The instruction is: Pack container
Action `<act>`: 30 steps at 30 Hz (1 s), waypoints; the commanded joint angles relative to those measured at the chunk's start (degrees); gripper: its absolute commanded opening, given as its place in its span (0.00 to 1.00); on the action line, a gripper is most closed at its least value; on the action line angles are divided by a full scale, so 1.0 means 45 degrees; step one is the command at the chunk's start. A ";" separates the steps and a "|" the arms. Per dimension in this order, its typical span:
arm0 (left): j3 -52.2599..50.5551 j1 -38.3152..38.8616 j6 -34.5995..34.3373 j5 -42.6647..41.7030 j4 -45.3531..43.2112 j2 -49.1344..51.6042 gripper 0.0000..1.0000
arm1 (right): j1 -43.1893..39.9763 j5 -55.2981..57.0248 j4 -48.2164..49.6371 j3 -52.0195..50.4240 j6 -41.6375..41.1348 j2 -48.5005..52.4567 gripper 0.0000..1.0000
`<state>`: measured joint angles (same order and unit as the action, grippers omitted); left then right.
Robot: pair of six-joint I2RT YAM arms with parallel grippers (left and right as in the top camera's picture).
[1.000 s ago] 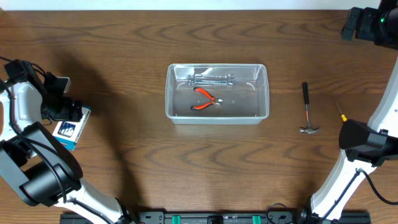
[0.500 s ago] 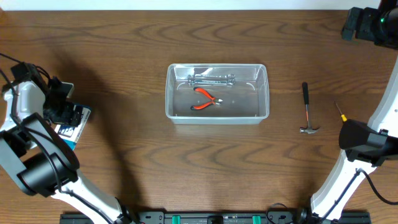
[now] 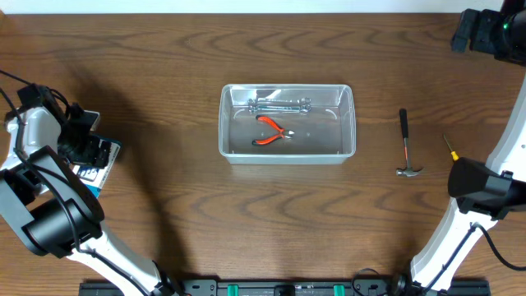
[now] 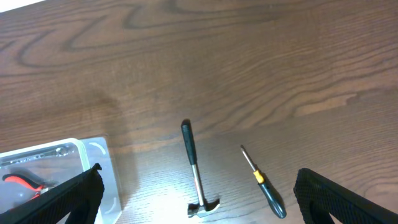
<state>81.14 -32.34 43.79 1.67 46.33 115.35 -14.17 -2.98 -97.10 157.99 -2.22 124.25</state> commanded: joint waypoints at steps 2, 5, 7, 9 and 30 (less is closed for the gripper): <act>0.0209 0.0112 0.0121 -0.0073 -0.0053 0.0291 0.98 | 0.0073 0.0039 -0.0039 0.0141 -0.0170 -0.0063 0.99; 0.0432 0.0107 0.0121 -0.0073 -0.0044 0.0063 0.98 | 0.0073 0.0039 -0.0039 0.0136 -0.0165 -0.0063 0.99; 0.0442 0.0107 0.0121 -0.0068 -0.0024 -0.0039 0.98 | 0.0073 0.0039 -0.0039 0.0136 -0.0165 -0.0063 0.99; 0.0442 0.0107 0.0117 -0.0102 0.0063 -0.0141 0.98 | 0.0073 0.0039 -0.0044 0.0136 -0.0165 -0.0063 0.99; 0.0248 0.0068 0.0602 -0.0840 0.0408 0.0015 0.98 | 0.0073 0.0034 -0.0044 0.0136 -0.0165 -0.0063 0.99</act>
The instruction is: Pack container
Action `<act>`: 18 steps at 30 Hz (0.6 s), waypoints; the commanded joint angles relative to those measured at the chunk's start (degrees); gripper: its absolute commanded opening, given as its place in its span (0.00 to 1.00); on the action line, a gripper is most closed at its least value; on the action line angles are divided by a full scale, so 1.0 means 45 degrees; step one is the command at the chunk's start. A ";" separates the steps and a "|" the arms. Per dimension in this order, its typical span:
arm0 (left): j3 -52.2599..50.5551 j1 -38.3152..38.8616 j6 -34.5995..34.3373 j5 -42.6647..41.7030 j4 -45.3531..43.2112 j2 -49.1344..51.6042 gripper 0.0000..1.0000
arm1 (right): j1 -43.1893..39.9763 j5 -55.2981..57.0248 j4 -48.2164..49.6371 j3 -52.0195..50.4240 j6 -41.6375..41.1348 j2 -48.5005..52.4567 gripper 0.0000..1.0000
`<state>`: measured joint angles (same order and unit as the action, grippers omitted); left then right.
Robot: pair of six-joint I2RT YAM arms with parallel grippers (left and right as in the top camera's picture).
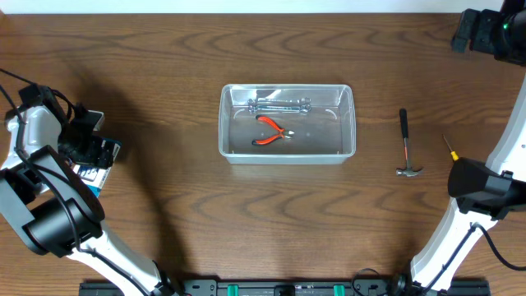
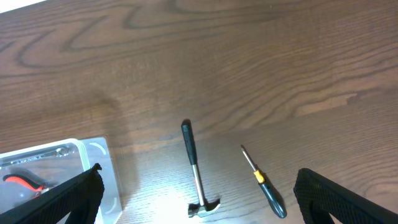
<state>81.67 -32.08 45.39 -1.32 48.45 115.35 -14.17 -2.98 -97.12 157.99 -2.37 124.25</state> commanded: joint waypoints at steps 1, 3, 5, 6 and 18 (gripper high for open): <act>0.0087 0.0010 0.0248 -0.0175 -0.0151 0.0049 0.98 | 0.0078 0.0034 -0.0039 0.0136 -0.0131 -0.0063 0.99; -0.0010 0.0000 0.0248 -0.0170 -0.0301 0.0112 0.98 | 0.0087 0.0029 -0.0039 0.0136 -0.0136 -0.0063 0.99; -0.0053 0.0000 0.0248 -0.0131 -0.0427 0.0165 0.98 | 0.0092 0.0029 -0.0039 0.0136 -0.0136 -0.0063 0.99; -0.0053 0.0000 0.0253 -0.0126 -0.0495 0.0228 0.98 | 0.0087 0.0029 -0.0039 0.0136 -0.0136 -0.0063 0.99; -0.0053 0.0005 0.0243 -0.0185 -0.0369 0.1180 0.98 | 0.0097 0.0024 -0.0039 0.0136 -0.0141 -0.0063 0.99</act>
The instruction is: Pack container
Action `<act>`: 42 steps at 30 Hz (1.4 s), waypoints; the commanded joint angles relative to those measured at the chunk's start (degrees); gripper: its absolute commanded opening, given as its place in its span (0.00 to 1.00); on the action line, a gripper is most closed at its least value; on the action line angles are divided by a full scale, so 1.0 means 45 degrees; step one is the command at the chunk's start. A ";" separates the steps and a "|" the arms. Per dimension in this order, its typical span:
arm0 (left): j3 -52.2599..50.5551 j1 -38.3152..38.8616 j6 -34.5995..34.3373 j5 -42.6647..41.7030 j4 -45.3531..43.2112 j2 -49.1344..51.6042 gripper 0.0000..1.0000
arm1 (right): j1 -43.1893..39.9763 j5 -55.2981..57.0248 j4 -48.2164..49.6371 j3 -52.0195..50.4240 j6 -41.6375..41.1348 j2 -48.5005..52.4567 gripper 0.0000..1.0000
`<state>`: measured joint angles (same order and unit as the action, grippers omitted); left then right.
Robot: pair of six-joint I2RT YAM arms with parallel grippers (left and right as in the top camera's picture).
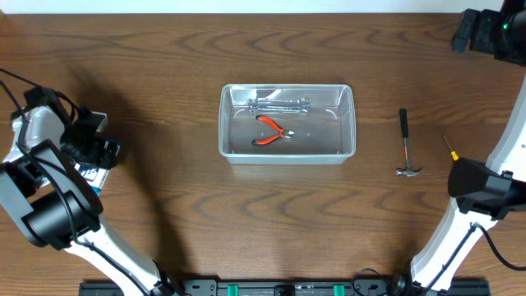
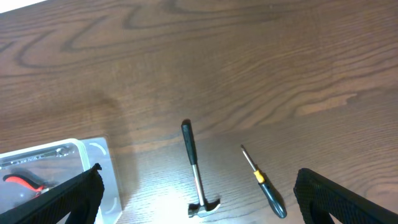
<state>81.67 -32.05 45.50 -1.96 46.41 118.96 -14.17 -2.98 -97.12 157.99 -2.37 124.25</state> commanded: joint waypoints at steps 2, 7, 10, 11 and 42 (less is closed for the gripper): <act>-0.0053 -0.0005 0.0219 -0.0039 0.0087 0.0520 0.98 | 0.0097 0.0024 -0.0039 0.0136 -0.0141 -0.0063 0.99; -0.0053 0.0000 0.0204 -0.0044 0.0117 0.0719 0.98 | 0.0097 0.0024 -0.0039 0.0136 -0.0141 -0.0063 0.99; -0.0053 0.0000 0.0170 -0.0039 0.0141 0.0719 0.99 | 0.0097 0.0024 -0.0039 0.0136 -0.0141 -0.0063 0.99; -0.0053 0.0000 0.0170 -0.0039 0.0141 0.0719 0.97 | 0.0097 0.0024 -0.0039 0.0136 -0.0141 -0.0063 0.99; 0.1224 0.1443 -0.2084 -0.0049 0.0277 -0.2307 0.06 | 0.0097 -0.0010 -0.0039 0.0136 -0.0136 -0.0063 0.99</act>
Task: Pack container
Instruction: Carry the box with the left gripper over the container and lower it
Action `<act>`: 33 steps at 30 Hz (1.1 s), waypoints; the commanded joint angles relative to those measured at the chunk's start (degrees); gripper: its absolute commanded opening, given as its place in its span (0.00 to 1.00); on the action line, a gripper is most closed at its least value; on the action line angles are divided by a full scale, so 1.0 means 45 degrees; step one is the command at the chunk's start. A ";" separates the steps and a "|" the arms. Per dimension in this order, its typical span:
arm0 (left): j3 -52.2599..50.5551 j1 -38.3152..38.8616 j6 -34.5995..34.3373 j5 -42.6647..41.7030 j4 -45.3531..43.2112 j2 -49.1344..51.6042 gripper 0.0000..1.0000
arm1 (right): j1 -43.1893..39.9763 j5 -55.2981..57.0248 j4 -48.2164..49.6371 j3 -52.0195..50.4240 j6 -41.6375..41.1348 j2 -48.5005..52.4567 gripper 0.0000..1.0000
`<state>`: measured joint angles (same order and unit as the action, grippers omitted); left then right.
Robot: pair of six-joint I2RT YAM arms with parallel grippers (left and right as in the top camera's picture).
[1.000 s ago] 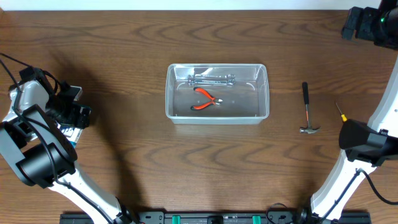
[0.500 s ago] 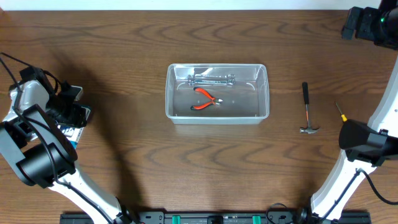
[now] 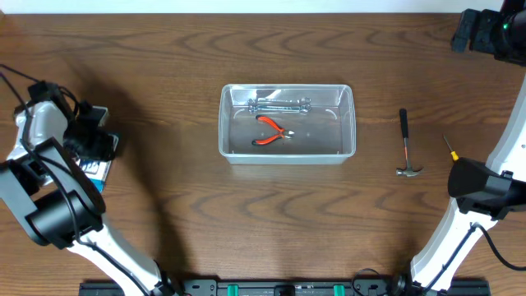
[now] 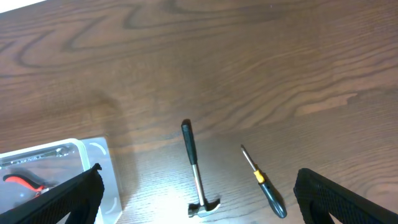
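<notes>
A clear plastic container (image 3: 287, 153) stands mid-table and holds a silver wrench (image 3: 279, 105) and red-handled pliers (image 3: 271, 131). A hammer (image 3: 405, 144) and a black-and-yellow screwdriver (image 3: 449, 148) lie on the table right of it; the hammer (image 4: 194, 171) and screwdriver (image 4: 261, 182) also show in the right wrist view. My right gripper (image 4: 199, 199) hangs high above them, open and empty. My left gripper (image 3: 92, 140) is at the far left, over a blue-and-white box (image 3: 95, 170). Its jaws are hidden from above.
The container's corner (image 4: 93, 155) shows at the lower left of the right wrist view. Bare wooden table (image 3: 181, 205) surrounds the container. The right arm's base (image 3: 481, 185) stands close beside the screwdriver at the right edge.
My left gripper has shifted slightly toward the far edge of the table, and less of the blue-and-white box shows beside it. The right arm, hammer and screwdriver have not moved.
My left gripper stayed over the blue-and-white box at the far left at every moment, edging a little toward the far side each time. My right gripper stayed open high above the hammer and screwdriver. The wrench and pliers lay in the container throughout.
</notes>
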<state>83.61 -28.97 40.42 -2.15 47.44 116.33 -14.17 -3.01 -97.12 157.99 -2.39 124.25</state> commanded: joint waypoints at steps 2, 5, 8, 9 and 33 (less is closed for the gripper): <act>0.0879 0.1695 -0.1054 -0.0243 0.0044 -0.2827 0.06 | 0.0102 -0.0102 -0.0039 0.0136 -0.0131 -0.0063 0.99; 0.0894 0.3745 -0.0942 -0.0418 -0.0083 -0.4396 0.06 | 0.0170 -0.0102 -0.0039 0.0136 -0.0126 -0.0063 0.99; 0.0894 0.6003 -0.0374 -0.0418 -0.0083 -0.5275 0.06 | 0.0209 -0.0102 -0.0034 0.0136 -0.0126 -0.0063 0.99; 0.0894 0.6849 -0.0228 -0.0418 -0.0092 -0.5435 0.05 | 0.0219 -0.0102 -0.0039 0.0136 -0.0126 -0.0063 0.99; 0.0889 1.2721 0.0869 -0.0534 -0.2268 0.0413 0.06 | 0.0340 -0.0102 -0.0039 0.0126 -0.0029 -0.0063 0.99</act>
<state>87.72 28.53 43.57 -4.51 37.04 116.29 -13.54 -3.05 -97.12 157.99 -2.37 124.25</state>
